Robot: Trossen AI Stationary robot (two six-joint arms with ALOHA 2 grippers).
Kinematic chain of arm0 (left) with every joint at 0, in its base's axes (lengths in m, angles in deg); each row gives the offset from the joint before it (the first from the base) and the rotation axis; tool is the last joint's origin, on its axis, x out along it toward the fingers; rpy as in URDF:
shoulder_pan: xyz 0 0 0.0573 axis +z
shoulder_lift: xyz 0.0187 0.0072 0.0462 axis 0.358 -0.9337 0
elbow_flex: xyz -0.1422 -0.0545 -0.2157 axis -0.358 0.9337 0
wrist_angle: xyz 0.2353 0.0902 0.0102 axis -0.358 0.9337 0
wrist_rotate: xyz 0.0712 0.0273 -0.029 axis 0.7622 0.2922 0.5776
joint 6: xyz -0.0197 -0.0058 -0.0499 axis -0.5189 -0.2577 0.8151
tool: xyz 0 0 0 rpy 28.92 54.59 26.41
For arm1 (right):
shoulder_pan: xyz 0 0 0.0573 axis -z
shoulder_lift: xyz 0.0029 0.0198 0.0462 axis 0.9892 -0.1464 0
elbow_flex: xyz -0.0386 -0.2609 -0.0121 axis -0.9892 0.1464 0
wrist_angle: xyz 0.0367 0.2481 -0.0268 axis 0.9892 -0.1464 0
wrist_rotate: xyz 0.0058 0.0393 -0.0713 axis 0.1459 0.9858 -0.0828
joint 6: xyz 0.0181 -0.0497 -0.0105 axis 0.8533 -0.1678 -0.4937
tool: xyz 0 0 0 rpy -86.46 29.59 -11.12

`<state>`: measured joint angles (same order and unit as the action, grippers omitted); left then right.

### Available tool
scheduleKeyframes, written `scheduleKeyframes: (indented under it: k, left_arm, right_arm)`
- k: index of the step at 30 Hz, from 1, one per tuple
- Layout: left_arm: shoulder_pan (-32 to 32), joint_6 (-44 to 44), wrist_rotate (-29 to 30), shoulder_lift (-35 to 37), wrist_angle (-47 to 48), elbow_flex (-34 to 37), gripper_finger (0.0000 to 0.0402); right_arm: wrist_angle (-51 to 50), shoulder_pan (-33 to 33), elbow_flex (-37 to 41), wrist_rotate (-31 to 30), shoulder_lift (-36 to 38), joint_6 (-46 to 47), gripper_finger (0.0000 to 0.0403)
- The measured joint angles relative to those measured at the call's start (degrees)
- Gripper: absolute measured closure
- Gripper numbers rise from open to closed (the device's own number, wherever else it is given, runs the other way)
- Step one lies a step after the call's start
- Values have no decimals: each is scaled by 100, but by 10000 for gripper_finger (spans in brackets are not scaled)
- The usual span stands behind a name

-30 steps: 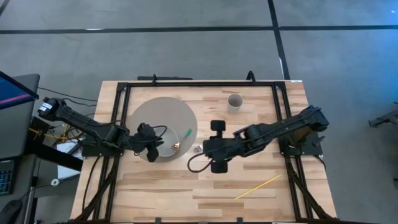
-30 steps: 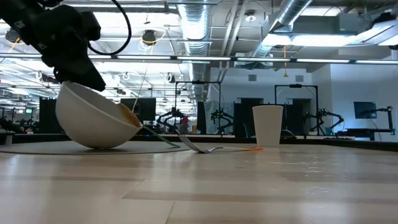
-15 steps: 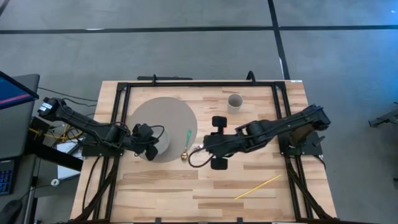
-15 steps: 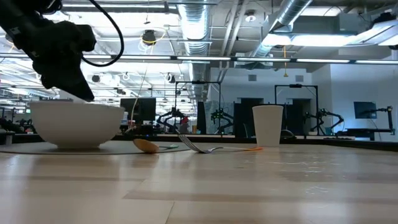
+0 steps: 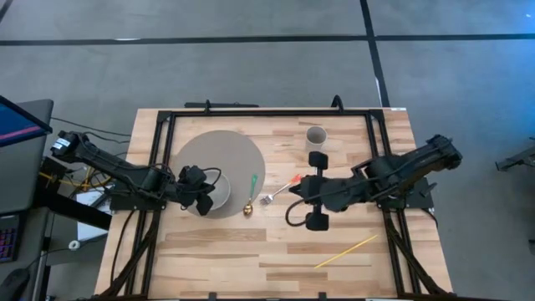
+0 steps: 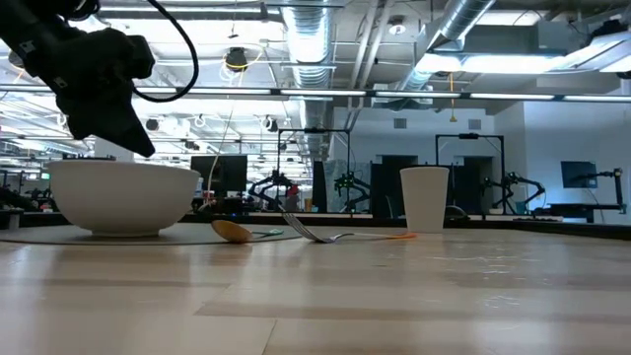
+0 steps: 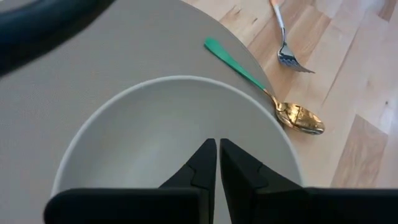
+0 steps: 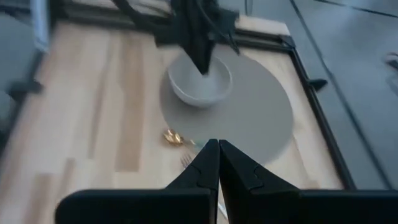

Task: Pick & Place Utensil
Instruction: Put the green spoon into the bowl

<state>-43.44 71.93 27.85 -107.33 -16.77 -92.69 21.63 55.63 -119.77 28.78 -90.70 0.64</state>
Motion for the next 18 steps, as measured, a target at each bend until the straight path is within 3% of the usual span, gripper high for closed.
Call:
scheduleKeyframes:
  k: [4, 8, 13, 18]
  left_arm:
    - [-90, 0, 9, 0, -63, 0, 380]
    - [-167, -5, 11, 0, -166, 0, 380]
    - [-143, -273, 32, 0, -657, 0, 380]
    - [-143, -1128, 29, 0, -1817, 0, 380]
  right_arm:
    - [189, -43, 899, -439, 98, 261, 402]
    - [497, 126, 2122, -419, 381, 857, 402]
    - [1018, 394, 3508, -99, 994, 1627, 402]
    - [2115, 602, 4587, 239, 1882, 1391, 402]
